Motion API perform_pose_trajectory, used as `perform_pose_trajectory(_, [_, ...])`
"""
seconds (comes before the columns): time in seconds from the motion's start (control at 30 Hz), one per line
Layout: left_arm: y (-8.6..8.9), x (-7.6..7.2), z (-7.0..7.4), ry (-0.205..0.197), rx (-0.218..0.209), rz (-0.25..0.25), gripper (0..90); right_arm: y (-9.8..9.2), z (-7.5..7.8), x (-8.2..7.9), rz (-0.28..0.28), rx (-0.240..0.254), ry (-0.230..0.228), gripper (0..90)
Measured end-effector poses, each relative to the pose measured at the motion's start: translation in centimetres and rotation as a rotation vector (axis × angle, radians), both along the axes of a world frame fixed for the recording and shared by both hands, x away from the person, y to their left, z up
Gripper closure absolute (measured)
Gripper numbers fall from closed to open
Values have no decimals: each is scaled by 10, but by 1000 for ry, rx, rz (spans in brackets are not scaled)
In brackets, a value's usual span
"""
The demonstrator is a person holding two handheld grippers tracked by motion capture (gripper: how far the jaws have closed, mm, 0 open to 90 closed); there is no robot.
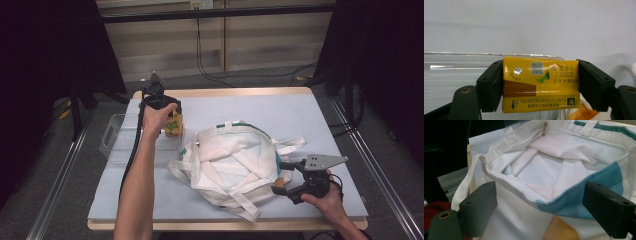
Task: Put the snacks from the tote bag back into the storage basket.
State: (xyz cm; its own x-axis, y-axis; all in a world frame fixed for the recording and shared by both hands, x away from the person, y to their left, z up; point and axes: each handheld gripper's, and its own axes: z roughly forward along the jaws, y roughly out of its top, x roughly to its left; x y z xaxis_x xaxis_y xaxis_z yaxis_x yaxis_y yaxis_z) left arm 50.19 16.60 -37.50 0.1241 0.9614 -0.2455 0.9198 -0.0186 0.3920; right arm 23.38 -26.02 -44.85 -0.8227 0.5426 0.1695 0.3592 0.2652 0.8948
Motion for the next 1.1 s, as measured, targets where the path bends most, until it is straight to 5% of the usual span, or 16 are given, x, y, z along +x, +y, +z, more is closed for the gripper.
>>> perform_pose_trajectory(0.33, [4,-4,2,-21,24,-116,254,0,1,1,-3,1,-2,119])
perform_pose_trajectory(0.6, [15,-9,-3,-51,26,-139,77,-2,1,-1,-8,2,-4,119])
perform_pose_trajectory(0.8, [20,-17,5,-120,26,-160,41,-1,0,0,-3,-2,-5,119])
perform_pose_trajectory(1.03, [31,-37,5,-249,15,-229,34,-2,1,0,-14,-2,-4,119])
perform_pose_trajectory(1.1, [33,-41,5,-257,10,-234,34,-2,1,-1,-16,-1,-4,119])
